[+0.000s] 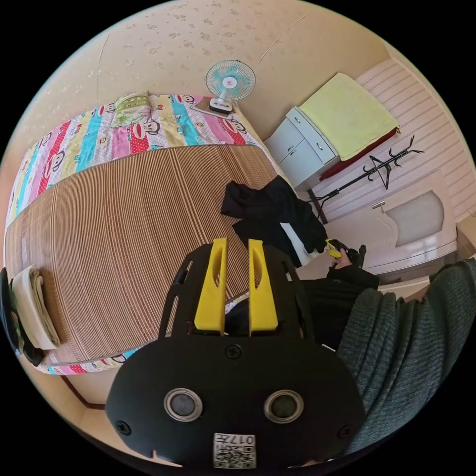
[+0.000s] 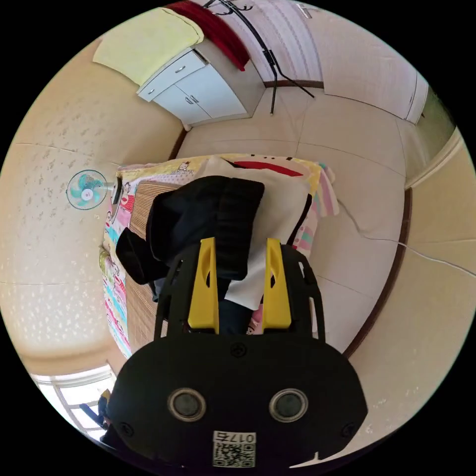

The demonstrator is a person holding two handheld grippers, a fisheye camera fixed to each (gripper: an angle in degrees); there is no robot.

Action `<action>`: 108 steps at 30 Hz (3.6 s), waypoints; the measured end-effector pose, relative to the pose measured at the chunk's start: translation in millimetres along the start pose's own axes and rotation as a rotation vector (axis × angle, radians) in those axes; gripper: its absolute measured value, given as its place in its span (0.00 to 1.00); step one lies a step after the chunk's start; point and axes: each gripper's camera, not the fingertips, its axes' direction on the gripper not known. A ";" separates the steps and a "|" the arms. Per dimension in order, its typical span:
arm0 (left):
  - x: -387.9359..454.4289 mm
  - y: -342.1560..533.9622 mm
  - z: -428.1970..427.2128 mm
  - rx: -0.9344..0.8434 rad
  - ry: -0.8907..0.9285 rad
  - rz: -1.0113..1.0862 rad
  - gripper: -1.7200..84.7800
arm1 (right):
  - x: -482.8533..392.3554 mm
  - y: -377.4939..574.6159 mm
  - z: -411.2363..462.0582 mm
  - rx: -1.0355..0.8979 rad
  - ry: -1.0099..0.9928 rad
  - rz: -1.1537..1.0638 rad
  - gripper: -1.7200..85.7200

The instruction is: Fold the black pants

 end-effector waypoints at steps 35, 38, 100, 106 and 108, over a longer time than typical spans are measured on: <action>224.5 31.0 -254.7 0.914 -0.090 0.365 0.03 | -75.4 550.0 -155.6 0.063 -1.145 -1.497 0.07; 228.1 40.3 -309.2 0.994 -0.099 0.279 0.04 | -40.3 599.8 -116.0 -0.028 -1.124 -1.482 0.15; -464.2 6.7 -158.0 -0.078 -0.235 -0.334 0.11 | -250.0 340.0 762.6 -0.544 -0.057 -1.341 0.07; -504.4 121.5 -169.2 -0.082 -0.284 -0.531 0.14 | -176.8 376.3 810.6 -0.804 -0.047 -1.414 0.13; -513.1 134.2 -177.2 -0.097 -0.342 -0.543 0.15 | -163.1 369.8 827.2 -0.890 -0.057 -1.349 0.12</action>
